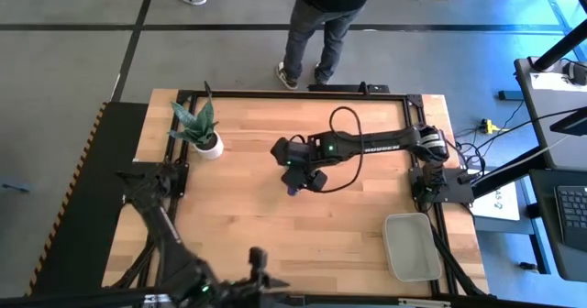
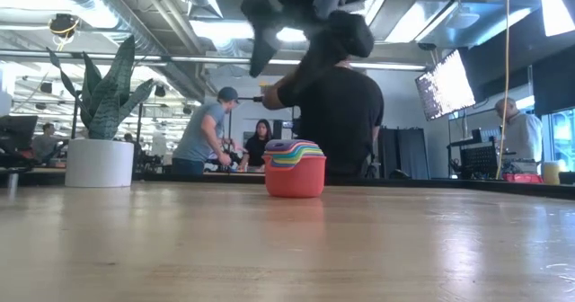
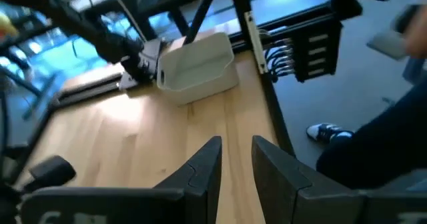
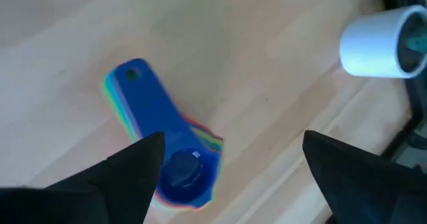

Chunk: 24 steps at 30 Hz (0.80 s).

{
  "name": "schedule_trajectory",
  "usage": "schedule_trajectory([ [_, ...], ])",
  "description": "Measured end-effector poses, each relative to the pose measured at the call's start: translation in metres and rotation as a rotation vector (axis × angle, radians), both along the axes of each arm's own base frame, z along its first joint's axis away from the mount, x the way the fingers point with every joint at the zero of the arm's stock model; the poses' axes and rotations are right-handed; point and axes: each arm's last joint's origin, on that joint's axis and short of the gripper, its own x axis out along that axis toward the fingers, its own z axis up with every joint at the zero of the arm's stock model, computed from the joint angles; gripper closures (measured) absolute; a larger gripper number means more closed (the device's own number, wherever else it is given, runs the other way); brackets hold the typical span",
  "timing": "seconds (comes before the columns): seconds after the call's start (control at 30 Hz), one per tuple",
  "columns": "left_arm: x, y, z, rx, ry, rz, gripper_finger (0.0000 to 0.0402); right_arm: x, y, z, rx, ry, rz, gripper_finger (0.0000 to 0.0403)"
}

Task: Nest measuring cups in basket
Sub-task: Put the stacked colored measuring cups into the gray bin

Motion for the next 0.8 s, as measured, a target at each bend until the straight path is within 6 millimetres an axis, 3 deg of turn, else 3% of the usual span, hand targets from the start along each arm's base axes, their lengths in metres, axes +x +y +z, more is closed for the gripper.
schedule_trajectory([
  [0.27,-0.048,-0.033,0.001,0.087,-0.06,-0.054,0.0325,0.003,-0.002,-0.02,-0.094,0.083,-0.073,0.0045],
  [0.53,-0.07,-0.042,-0.003,0.051,-0.051,-0.035,0.0325,0.002,0.002,-0.026,-0.035,0.121,-0.09,0.0045],
  [0.8,-0.089,-0.047,-0.003,0.041,-0.075,-0.02,0.0325,0.005,0.023,-0.038,-0.036,0.143,-0.044,0.0046],
])
